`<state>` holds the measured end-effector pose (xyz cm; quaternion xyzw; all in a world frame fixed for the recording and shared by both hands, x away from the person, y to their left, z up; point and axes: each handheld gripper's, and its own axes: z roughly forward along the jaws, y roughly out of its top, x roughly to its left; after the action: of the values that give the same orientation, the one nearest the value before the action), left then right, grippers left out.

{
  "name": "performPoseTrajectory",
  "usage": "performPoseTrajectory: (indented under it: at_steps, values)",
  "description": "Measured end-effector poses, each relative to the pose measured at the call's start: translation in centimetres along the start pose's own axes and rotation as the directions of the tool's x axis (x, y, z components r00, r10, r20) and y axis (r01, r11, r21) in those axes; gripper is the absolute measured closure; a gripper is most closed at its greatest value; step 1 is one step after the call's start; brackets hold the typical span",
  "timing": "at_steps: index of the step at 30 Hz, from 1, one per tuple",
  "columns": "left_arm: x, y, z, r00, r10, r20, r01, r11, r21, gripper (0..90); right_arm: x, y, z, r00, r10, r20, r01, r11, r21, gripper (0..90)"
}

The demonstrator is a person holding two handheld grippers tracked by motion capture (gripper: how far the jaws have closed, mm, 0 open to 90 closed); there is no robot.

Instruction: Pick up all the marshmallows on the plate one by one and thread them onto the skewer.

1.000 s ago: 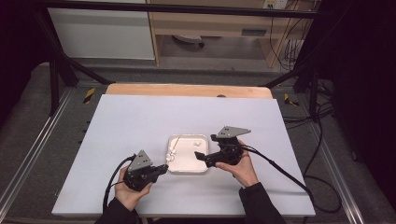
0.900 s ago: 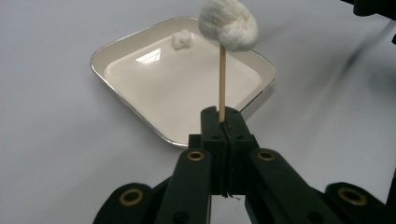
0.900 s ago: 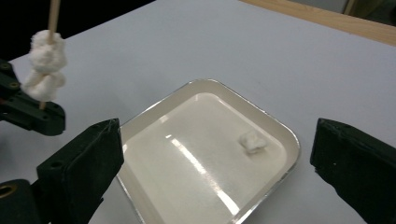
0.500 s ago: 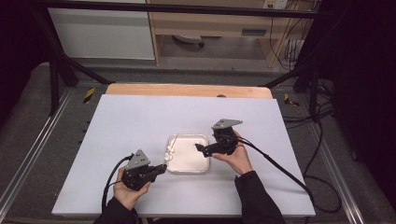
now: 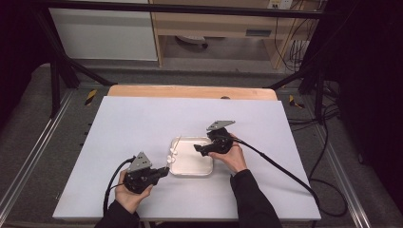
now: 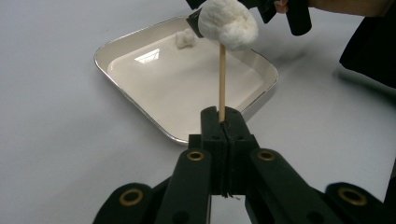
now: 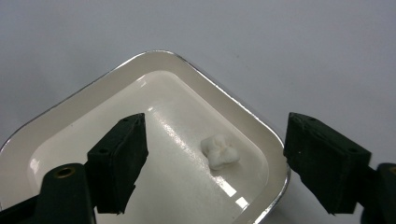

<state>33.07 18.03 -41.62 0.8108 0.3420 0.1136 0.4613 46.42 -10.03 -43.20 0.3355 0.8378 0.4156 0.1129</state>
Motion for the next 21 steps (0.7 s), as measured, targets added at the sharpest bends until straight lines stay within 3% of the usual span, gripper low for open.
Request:
performPoseTrajectory:
  at_steps: [7, 14, 21]
  values:
    - [-0.1, 0.0, 0.0, 1.0000, 0.000, 0.001, 0.000, 1.0000, 0.000, 88.9, -0.4, -0.4, 0.9, 0.9998, 0.020, 0.002, -0.020, 1.000, 0.022, 40.7]
    - [-0.1, 0.0, 0.1, 1.0000, 0.003, 0.002, -0.003, 1.0000, 0.002, 88.9, -0.6, -1.0, 1.8, 0.9999, -0.011, 0.003, 0.011, 0.999, 0.045, 55.0]
    - [-0.1, 0.0, 0.1, 1.0000, 0.007, 0.004, -0.007, 1.0000, 0.004, 88.9, -0.6, -1.1, 1.9, 0.9992, -0.040, -0.007, 0.040, 0.999, 0.035, 71.2]
